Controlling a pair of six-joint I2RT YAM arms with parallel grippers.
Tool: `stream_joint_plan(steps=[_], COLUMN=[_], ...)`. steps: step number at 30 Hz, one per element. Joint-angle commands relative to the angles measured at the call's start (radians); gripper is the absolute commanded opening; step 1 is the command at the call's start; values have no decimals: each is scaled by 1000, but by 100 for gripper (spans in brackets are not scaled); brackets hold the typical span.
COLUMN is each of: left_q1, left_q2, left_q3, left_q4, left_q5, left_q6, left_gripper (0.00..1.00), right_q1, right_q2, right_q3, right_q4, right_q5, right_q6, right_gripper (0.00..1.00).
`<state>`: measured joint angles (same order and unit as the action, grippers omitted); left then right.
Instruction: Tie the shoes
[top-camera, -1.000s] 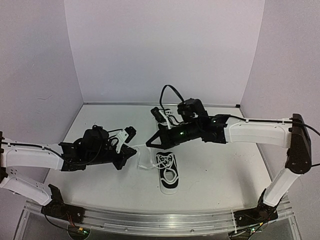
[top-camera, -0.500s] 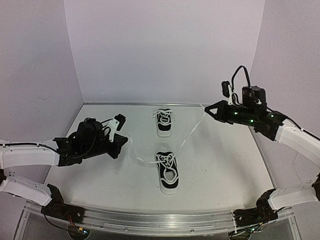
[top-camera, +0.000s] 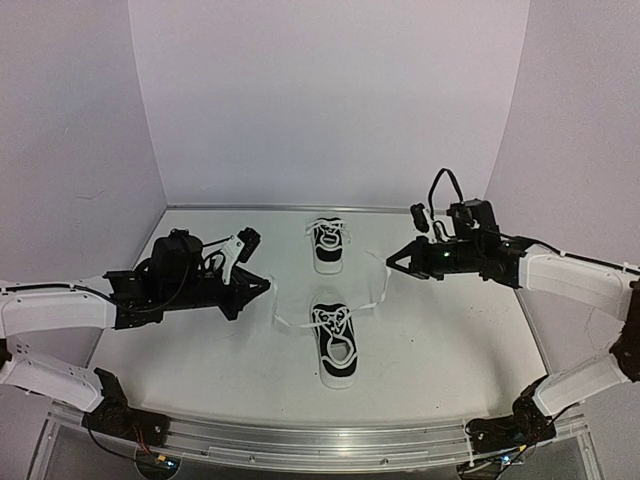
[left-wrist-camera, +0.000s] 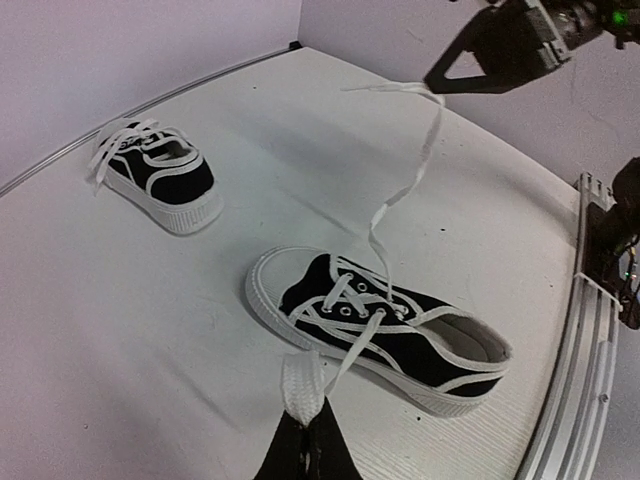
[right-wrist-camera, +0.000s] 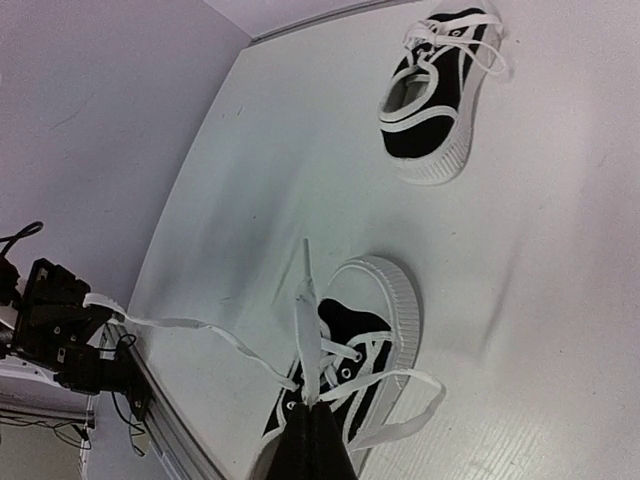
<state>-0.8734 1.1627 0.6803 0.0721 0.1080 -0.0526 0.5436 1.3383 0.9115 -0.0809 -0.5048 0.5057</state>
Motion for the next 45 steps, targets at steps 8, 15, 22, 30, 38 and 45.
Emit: stream_joint_plan(steps=[8,15,22,30,38,45], left_q1=[-33,-78,-131,-147,-147,-147], left_q2=[-175,-185,-141,-98,-17,25], left_q3=[-29,-16,17,32,64,69], left_q4=[1,-58,-172,-177,-166,-119], left_q5=[245,304,299,259,238,219], left_q6=[51,40,49,51,51,33], left_gripper=[0,0,0,0,0,0], right_q1=[221,341,351,257,256,260], right_q2=[375,661,708,593,659,703], right_q3=[460,704,691,636,664,686], right_q4=[156,157,126,-237,-436,-487], right_q5=[-137,-192,-248,-77,-33,-65], right_q6=[-6,30,42,-213,-340,-378], right_gripper=[0,0,38,43,34,31])
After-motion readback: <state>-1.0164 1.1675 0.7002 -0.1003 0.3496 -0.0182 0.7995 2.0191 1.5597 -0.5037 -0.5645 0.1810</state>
